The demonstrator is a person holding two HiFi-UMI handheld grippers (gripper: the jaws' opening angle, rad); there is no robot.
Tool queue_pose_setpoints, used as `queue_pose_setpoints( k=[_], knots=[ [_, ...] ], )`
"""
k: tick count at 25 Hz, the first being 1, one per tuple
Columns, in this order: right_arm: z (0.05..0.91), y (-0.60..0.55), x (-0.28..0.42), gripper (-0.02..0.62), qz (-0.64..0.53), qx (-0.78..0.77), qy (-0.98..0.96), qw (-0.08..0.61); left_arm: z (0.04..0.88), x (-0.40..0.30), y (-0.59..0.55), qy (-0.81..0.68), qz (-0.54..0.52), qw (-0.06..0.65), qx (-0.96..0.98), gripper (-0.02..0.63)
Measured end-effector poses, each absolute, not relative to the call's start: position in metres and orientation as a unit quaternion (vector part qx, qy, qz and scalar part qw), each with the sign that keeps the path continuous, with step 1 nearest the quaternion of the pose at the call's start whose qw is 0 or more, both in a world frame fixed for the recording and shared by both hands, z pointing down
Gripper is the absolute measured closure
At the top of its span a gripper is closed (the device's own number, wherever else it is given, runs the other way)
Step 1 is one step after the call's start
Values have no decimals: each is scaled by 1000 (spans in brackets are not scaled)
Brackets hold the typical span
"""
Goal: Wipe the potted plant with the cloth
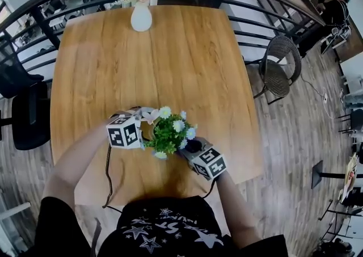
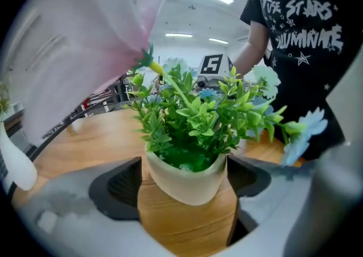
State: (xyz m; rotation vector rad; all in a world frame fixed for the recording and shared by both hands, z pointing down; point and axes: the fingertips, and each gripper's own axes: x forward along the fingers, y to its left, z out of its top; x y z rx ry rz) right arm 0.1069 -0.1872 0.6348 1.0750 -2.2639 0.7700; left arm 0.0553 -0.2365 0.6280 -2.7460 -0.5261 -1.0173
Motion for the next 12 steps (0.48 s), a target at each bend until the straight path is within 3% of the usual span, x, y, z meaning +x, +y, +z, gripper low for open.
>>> queue_pose_setpoints(
  k=[12],
  knots=[
    [640,-191,108,511,286,398,-832,259,631,61,-237,-168,-330,74,-926,137]
  ],
)
